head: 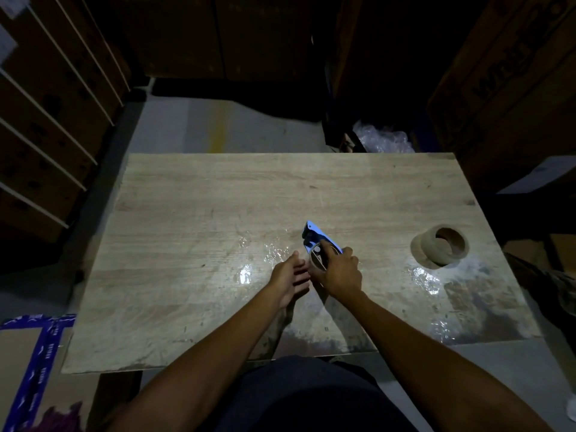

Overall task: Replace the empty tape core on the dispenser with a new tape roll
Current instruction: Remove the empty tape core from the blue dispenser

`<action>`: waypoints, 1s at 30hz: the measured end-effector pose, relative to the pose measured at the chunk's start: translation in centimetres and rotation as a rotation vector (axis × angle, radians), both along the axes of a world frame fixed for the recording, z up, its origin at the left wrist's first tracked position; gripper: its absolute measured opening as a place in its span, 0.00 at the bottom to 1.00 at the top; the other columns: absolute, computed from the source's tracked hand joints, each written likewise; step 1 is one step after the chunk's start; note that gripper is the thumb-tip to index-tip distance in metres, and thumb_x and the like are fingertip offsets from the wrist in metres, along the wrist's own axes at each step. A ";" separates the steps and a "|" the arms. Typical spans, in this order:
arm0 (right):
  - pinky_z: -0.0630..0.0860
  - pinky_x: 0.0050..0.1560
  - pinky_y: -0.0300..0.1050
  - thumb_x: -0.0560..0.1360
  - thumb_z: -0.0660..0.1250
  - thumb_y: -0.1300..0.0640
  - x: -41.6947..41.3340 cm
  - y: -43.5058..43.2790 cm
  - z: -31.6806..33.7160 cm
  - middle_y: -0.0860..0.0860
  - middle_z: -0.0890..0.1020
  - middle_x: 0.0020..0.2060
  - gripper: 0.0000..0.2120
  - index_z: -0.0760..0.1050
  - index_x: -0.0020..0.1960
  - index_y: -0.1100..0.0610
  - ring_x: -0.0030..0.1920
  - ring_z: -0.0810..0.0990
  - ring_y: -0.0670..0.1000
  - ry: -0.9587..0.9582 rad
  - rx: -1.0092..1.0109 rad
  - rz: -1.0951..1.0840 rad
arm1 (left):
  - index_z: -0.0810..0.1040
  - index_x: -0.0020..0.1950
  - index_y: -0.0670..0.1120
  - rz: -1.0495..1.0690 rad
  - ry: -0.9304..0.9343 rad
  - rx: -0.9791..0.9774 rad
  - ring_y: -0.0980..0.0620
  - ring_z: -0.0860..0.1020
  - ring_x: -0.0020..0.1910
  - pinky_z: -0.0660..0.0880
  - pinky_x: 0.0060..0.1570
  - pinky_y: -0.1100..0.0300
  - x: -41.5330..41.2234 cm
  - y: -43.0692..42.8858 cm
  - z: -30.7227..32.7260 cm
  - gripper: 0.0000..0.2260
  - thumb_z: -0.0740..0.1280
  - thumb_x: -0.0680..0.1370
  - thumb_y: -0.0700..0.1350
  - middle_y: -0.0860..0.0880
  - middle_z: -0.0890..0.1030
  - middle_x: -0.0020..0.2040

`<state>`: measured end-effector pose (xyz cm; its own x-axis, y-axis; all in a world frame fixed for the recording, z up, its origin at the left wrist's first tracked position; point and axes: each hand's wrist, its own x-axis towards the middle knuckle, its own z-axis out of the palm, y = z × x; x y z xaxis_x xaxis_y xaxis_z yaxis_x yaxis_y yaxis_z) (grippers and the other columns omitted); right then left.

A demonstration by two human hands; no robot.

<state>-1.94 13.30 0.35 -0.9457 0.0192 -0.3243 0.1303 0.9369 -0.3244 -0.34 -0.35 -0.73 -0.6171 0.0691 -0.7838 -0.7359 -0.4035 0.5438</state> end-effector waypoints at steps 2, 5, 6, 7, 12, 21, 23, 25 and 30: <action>0.74 0.48 0.52 0.72 0.66 0.35 -0.4 0.1 0.6 0.59 0.70 0.57 0.32 0.63 0.72 0.41 0.56 0.73 0.64 -0.036 -0.087 -0.055 | 0.77 0.55 0.40 0.018 0.006 -0.012 0.43 0.79 0.55 0.76 0.55 0.48 -0.7 -0.3 0.6 0.15 0.61 0.83 0.52 0.44 0.81 0.52; 0.78 0.54 0.54 0.69 0.69 0.35 -1.8 0.2 1.2 0.60 0.73 0.60 0.35 0.63 0.73 0.40 0.55 0.78 0.64 -0.131 -0.294 -0.194 | 0.78 0.47 0.43 0.069 -0.003 -0.073 0.48 0.77 0.39 0.76 0.44 0.53 -2.1 -0.5 1.7 0.10 0.63 0.82 0.48 0.45 0.79 0.41; 0.79 0.55 0.56 0.69 0.69 0.35 -2.4 0.4 1.4 0.60 0.74 0.63 0.35 0.63 0.72 0.42 0.56 0.78 0.63 -0.172 -0.416 -0.265 | 0.78 0.45 0.43 0.073 -0.007 -0.099 0.49 0.75 0.35 0.74 0.39 0.55 -2.5 -0.4 2.1 0.10 0.64 0.82 0.48 0.45 0.77 0.38; 0.80 0.55 0.59 0.70 0.69 0.36 -2.9 0.5 1.8 0.60 0.75 0.64 0.33 0.65 0.72 0.44 0.57 0.79 0.62 -0.211 -0.546 -0.338 | 0.78 0.45 0.44 0.061 -0.014 -0.116 0.49 0.73 0.33 0.72 0.36 0.57 -2.8 -0.2 2.5 0.10 0.64 0.81 0.49 0.45 0.75 0.37; 0.82 0.44 0.51 0.77 0.60 0.38 -4.3 1.1 4.6 0.60 0.83 0.55 0.25 0.73 0.66 0.54 0.50 0.84 0.58 -0.474 -1.020 -0.543 | 0.80 0.54 0.44 0.060 -0.040 0.092 0.42 0.79 0.46 0.76 0.49 0.48 -3.7 1.7 4.1 0.18 0.65 0.79 0.58 0.41 0.81 0.51; 0.82 0.47 0.56 0.77 0.60 0.38 -4.8 4.3 6.7 0.64 0.79 0.62 0.29 0.72 0.69 0.56 0.57 0.82 0.62 -0.573 -1.328 -0.552 | 0.80 0.61 0.45 0.198 0.159 0.184 0.40 0.81 0.58 0.78 0.60 0.45 -4.2 5.2 7.1 0.16 0.65 0.81 0.53 0.41 0.84 0.57; 0.82 0.45 0.54 0.78 0.58 0.38 -5.0 5.2 7.0 0.63 0.79 0.63 0.28 0.72 0.70 0.56 0.57 0.83 0.61 -0.554 -1.340 -0.498 | 0.80 0.61 0.47 0.133 0.226 0.006 0.43 0.83 0.56 0.81 0.52 0.50 -4.0 5.9 7.7 0.14 0.66 0.80 0.53 0.42 0.85 0.57; 0.82 0.49 0.55 0.78 0.58 0.36 -5.0 5.6 7.4 0.61 0.80 0.62 0.29 0.73 0.70 0.55 0.59 0.82 0.61 -0.532 -1.346 -0.471 | 0.80 0.56 0.52 0.100 0.319 -0.201 0.47 0.84 0.52 0.81 0.45 0.55 -3.8 6.5 8.3 0.08 0.65 0.81 0.52 0.44 0.85 0.56; 0.73 0.66 0.64 0.78 0.54 0.34 -4.3 6.0 8.4 0.58 0.84 0.59 0.28 0.79 0.64 0.52 0.59 0.82 0.57 -0.488 -1.415 -0.461 | 0.79 0.50 0.54 0.135 0.515 -0.559 0.59 0.83 0.41 0.80 0.48 0.50 -3.6 8.0 9.4 0.06 0.63 0.82 0.46 0.53 0.84 0.43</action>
